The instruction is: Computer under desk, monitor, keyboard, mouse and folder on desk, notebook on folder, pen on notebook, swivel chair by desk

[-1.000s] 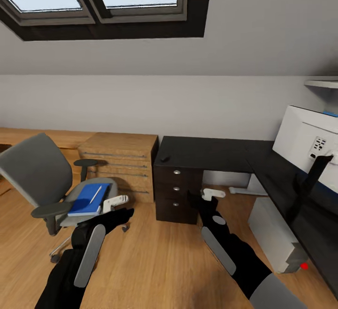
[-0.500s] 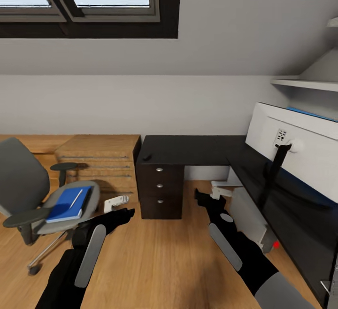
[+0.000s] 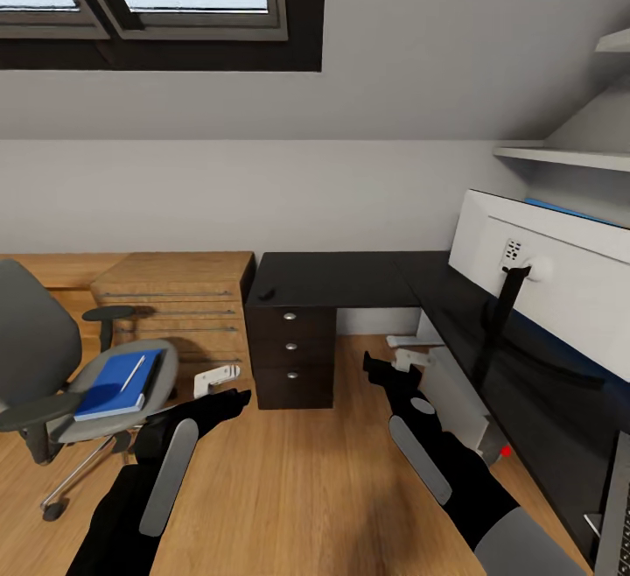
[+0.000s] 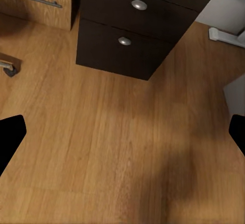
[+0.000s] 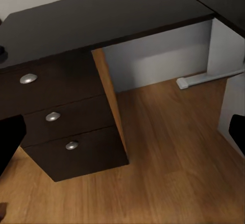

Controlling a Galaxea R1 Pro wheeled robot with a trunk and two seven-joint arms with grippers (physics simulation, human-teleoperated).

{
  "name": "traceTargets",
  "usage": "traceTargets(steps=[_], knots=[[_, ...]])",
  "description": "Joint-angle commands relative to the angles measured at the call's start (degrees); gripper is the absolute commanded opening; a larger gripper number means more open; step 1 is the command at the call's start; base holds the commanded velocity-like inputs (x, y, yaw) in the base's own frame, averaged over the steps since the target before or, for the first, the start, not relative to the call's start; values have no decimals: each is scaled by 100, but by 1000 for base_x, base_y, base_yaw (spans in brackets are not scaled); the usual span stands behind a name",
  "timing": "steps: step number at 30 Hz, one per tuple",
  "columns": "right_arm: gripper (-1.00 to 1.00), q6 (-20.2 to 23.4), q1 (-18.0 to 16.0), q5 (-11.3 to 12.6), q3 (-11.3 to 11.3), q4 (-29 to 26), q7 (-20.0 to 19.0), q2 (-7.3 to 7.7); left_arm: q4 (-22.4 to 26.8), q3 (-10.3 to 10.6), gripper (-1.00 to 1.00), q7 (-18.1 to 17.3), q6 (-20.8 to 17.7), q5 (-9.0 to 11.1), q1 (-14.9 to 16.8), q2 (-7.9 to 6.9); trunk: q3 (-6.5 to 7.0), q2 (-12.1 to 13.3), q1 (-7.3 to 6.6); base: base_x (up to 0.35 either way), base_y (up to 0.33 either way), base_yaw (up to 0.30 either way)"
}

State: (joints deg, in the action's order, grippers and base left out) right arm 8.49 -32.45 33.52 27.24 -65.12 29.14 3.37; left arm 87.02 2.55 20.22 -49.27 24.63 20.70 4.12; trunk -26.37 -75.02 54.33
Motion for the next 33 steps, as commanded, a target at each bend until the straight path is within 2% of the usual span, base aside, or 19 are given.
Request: traceTargets(steps=[1,8,19,33], knots=[[100,21,-7,22,19,-10,44,9,6,4,100,58,-15,60,4,1,-7,-4,0,0,0,-5],[100,2,-7,15,32,-10,27,2,8,3,100,54,-12,53,4,1,-7,-4,0,-41,0,-2],[100,15,-7,14,52,-32,13,2,8,0,100,75,-12,40,4,-1,-7,-4,0,-303,-22,0],[100,30,-7,11,37,-28,12,4,8,-1,100,87,-12,33,4,-2,-7,-4,0,-258,-219,0]])
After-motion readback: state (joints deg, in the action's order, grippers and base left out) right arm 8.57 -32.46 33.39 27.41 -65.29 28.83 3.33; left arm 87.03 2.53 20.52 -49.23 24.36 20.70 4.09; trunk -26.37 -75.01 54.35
